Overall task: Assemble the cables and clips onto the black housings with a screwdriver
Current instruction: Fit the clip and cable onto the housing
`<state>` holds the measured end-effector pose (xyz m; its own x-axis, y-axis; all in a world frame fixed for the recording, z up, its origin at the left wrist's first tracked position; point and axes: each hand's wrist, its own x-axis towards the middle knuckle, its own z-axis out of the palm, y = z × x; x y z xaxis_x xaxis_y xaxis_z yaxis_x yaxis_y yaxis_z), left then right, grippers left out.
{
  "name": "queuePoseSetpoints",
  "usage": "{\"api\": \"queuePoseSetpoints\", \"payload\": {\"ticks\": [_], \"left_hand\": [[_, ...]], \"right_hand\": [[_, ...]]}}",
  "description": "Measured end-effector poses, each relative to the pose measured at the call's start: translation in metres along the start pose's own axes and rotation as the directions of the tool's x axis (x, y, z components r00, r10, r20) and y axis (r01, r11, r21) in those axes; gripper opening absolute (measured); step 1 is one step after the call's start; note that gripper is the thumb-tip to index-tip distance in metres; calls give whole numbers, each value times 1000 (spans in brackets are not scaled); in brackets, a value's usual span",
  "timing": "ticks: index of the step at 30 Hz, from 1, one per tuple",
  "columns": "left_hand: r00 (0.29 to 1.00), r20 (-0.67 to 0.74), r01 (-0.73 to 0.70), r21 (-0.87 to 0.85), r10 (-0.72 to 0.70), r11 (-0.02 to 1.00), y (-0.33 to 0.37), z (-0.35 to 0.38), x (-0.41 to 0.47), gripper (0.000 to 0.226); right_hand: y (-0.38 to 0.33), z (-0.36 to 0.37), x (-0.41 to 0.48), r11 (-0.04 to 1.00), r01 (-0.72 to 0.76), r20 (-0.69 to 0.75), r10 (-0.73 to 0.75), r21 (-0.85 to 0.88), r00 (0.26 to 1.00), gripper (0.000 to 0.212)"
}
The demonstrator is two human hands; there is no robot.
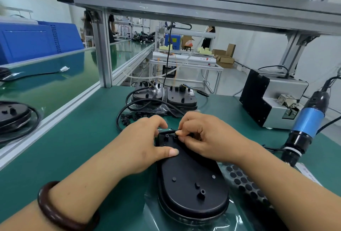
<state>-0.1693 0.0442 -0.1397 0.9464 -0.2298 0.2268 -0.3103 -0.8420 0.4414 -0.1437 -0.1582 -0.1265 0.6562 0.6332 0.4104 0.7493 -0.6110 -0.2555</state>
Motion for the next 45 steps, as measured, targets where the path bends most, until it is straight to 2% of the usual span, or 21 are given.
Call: {"api": "queuePoseSetpoints", "payload": {"ticks": [3, 6, 7, 10, 12, 15, 18, 22, 26, 31, 34, 37, 39, 42, 45], "left_hand": [[993, -1, -115, 6, 115, 993, -1, 2, 8, 71], [979, 135, -132, -150, 152, 980, 5, 10, 13, 56], [980, 136, -126, -153, 147, 980, 4, 12, 15, 53], [985, 50, -166, -2, 166, 986, -3, 3, 24, 49], [976, 93, -203, 78, 196, 976, -9, -4, 29, 36], [954, 191, -248, 76, 230, 966, -15, -4, 28, 18], [952, 141, -277, 28, 271, 960, -10, -1, 28, 19], [972, 104, -222, 98, 212, 970, -1, 0, 27, 21], [984, 2, -174, 231, 178, 957, 9, 0, 22, 26], [974, -37, -202, 304, 224, 931, 13, 0, 13, 38], [983, -63, -150, 291, 175, 945, 13, 3, 12, 43], [985, -119, -91, 249, 124, 964, 13, 5, 13, 37], [984, -160, -45, 226, 83, 973, 14, 8, 12, 34], [985, -167, -7, 228, 46, 974, 15, 9, 12, 36], [987, -162, 21, 222, 15, 975, 15, 9, 13, 36]], "right_hand": [[2, 3, 0, 999, 22, -22, -21, 48, 1000, 11], [5, 5, 0, 994, 11, -31, -8, 113, 999, 9], [6, 5, 0, 992, 13, -35, -9, 122, 999, 8], [7, 6, 0, 992, 25, -45, -19, 125, 999, 7], [7, 6, 0, 992, 22, -48, -17, 121, 999, 8], [7, 6, 0, 992, 17, -44, -11, 127, 999, 8], [7, 6, 0, 992, 17, -38, -12, 128, 999, 8], [7, 9, -2, 994, -5, -77, 14, 110, 997, 15], [6, 9, -1, 994, 26, -106, -15, 104, 994, 14], [8, 9, -4, 992, -1, -89, 12, 125, 996, 11], [8, 8, -8, 991, -20, -77, 31, 131, 997, 11], [8, 6, -8, 986, -9, -90, 24, 166, 996, 8], [10, 2, -8, 945, -63, -109, 103, 322, 989, 17], [11, 0, -5, 805, -197, -124, 316, 559, 940, 22], [12, 4, -2, 808, -303, -61, 384, 506, 921, 17]]}}
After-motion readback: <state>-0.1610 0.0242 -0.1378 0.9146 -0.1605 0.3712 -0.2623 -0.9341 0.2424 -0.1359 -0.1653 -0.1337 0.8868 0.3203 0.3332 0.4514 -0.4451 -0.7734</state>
